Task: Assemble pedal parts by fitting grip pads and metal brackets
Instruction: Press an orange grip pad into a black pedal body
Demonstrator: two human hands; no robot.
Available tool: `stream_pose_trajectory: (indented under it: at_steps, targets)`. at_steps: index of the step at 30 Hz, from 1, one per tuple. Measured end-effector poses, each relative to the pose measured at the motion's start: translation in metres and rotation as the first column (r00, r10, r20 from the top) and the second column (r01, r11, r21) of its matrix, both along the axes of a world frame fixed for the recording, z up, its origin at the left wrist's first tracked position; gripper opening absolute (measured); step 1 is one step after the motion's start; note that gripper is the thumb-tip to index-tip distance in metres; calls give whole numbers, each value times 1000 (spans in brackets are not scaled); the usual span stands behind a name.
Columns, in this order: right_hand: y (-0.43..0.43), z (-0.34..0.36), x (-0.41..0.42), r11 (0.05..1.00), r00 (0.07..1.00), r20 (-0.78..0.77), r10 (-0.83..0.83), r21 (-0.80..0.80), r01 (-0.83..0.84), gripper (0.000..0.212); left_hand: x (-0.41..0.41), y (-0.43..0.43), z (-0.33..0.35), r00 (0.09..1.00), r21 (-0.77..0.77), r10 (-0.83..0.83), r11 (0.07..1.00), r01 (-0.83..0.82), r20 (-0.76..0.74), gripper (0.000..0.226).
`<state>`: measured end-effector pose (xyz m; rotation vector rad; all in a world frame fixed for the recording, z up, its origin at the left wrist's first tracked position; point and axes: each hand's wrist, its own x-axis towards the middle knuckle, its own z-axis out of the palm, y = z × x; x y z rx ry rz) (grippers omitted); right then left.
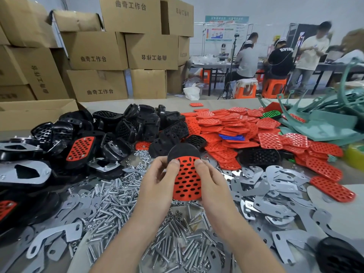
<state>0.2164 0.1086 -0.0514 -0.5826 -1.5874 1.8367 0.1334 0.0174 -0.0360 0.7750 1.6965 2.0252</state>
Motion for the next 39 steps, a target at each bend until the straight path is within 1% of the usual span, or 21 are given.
stream_pose_trajectory:
  at_steps: [6, 9, 11, 14, 17, 21, 25, 28, 30, 33, 35, 37, 39]
  targets:
    - [0, 1, 1, 1000, 1000, 12, 15, 7, -15, 27, -1, -1, 1, 1000, -2, -15, 1000, 15, -2, 18]
    - [-1, 4, 2, 1000, 1000, -20, 21, 14, -20, 27, -1, -1, 1, 999, -14, -21, 1000, 21, -36, 18]
    - [0, 6, 4, 1000, 998, -63, 16, -9, -17, 33, -1, 0, 1, 996, -36, -42, 999, 39, -78, 17]
    - [4, 8, 6, 999, 996, -85, 25, -33, -27, 38, 0, 0, 0, 991, -60, -82, 995, 76, -110, 19]
    - [7, 7, 7, 999, 996, -81, 37, -35, -40, 38, -1, -1, -1, 988, -69, -95, 994, 88, -121, 20]
    - [8, 6, 7, 999, 998, -63, 33, -27, -34, 46, -2, -1, -1, 986, -80, -111, 992, 102, -123, 20]
    - [11, 6, 6, 999, 998, -51, 40, -11, -41, 46, -3, -1, -2, 984, -90, -91, 993, 78, -154, 17]
    - [11, 5, 5, 999, 998, -51, 35, -15, -36, 46, -3, -1, -1, 987, -80, -93, 993, 83, -129, 17]
    - [11, 2, 4, 999, 997, -69, 24, -43, -27, 48, -2, -1, 0, 990, -65, -100, 994, 93, -102, 19]
    - [11, -1, 1, 995, 994, -110, 10, -98, -21, 49, -1, -1, -1, 992, -36, -115, 993, 113, -44, 33]
    - [12, -2, -2, 987, 988, -157, 3, -158, -28, 48, -1, 0, -2, 993, -30, -118, 993, 118, 12, 38]
    - [15, -1, -3, 966, 971, -240, -6, -252, -56, 47, -1, 1, -3, 990, -62, -132, 989, 134, 40, 34]
    - [18, 2, 0, 948, 948, -317, 9, -299, -109, 45, 0, 2, -4, 989, -106, -149, 983, 149, 11, 25]
